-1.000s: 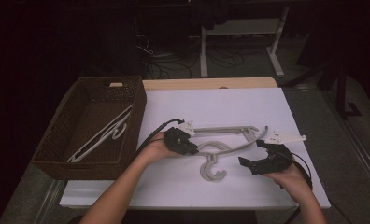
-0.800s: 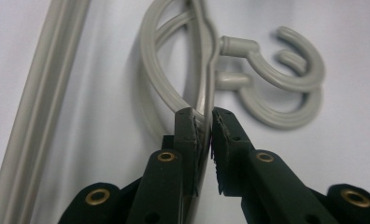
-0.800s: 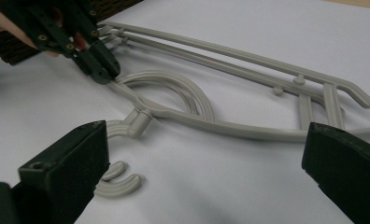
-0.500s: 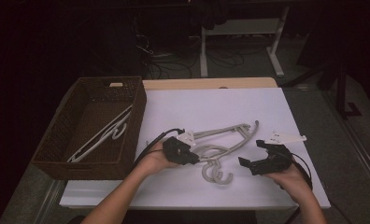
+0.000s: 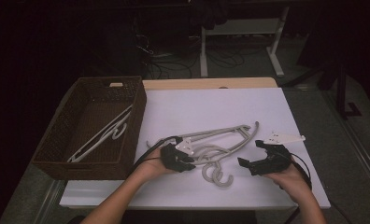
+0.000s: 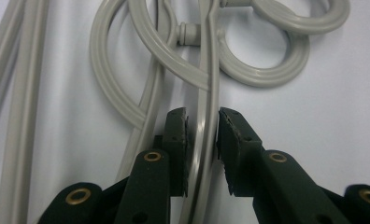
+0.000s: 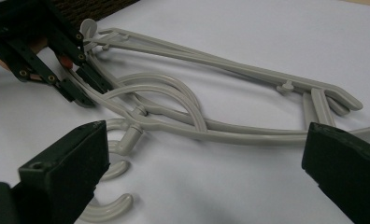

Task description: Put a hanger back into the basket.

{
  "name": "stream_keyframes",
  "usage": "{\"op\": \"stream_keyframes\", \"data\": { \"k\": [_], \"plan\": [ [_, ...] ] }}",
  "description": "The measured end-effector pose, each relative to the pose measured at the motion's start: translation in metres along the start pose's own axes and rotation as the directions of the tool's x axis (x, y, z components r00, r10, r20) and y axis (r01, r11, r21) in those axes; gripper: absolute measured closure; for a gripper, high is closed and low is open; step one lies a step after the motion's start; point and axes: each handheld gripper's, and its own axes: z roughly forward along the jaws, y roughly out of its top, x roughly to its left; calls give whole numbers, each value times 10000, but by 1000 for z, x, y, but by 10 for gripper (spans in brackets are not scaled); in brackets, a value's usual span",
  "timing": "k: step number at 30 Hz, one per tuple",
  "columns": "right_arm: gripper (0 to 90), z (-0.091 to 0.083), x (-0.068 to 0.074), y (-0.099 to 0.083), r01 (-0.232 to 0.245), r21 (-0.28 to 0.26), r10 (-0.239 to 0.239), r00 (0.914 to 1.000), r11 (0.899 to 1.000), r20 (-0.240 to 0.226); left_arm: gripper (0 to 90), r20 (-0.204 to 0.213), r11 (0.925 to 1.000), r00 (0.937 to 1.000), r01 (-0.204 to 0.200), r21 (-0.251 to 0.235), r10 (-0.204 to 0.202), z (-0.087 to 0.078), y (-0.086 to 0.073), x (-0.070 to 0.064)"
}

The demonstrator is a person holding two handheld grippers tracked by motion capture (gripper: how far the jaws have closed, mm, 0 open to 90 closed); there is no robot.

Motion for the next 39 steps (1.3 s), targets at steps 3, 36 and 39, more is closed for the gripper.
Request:
{"op": "stream_keyframes", "data": {
  "k": [3, 36, 39],
  "plan": [
    [5, 0, 0, 0, -7, 14, 7, 10000, 10000, -13, 748, 170, 9999, 9998, -133, 79, 132, 2, 4, -2],
    [5, -15, -10, -2, -272, -414, 283, 9992, 9988, 272, 823, -769, 9869, 9907, 1018, -1248, -1119, -111, 43, 13],
    [5, -14, -11, -3, -280, -368, 290, 9992, 9989, 276, 823, -1052, 9851, 9879, 983, -1412, -1137, -134, 49, 17]
  ]
}}
